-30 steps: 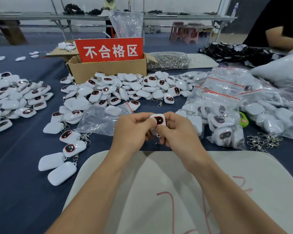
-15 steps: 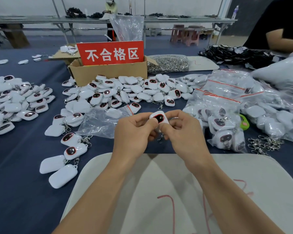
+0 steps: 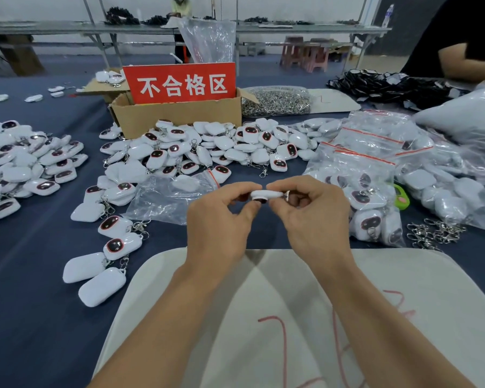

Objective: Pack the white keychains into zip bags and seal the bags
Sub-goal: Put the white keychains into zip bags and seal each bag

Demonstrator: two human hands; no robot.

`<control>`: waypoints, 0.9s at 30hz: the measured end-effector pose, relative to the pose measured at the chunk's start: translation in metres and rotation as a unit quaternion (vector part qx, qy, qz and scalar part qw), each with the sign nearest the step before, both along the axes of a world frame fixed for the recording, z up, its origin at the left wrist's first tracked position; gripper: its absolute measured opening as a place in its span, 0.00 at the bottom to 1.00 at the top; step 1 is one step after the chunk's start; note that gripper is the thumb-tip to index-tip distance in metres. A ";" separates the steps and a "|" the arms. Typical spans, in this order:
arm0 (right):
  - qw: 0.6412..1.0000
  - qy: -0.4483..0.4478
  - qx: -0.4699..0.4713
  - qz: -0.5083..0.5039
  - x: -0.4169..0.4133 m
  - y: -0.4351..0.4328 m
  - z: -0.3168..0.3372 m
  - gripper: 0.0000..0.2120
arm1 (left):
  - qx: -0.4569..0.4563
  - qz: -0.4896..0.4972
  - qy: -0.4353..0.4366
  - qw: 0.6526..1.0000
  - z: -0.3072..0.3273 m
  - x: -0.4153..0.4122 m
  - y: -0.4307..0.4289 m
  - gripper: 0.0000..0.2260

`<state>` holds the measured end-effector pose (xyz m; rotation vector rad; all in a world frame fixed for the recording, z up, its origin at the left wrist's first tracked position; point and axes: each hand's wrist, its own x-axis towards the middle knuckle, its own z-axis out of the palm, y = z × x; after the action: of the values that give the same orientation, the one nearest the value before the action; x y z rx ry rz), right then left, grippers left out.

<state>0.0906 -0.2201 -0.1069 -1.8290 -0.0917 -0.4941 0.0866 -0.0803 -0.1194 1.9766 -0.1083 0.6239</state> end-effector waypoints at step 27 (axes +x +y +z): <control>0.957 0.210 0.196 0.035 0.005 0.002 -0.001 0.20 | 0.031 -0.120 -0.011 0.992 -0.001 0.006 0.001 0.26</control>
<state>0.0955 -0.2177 -0.1077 -1.4953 0.2180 -0.0568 0.0928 -0.0793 -0.1208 1.9782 -0.3777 0.4912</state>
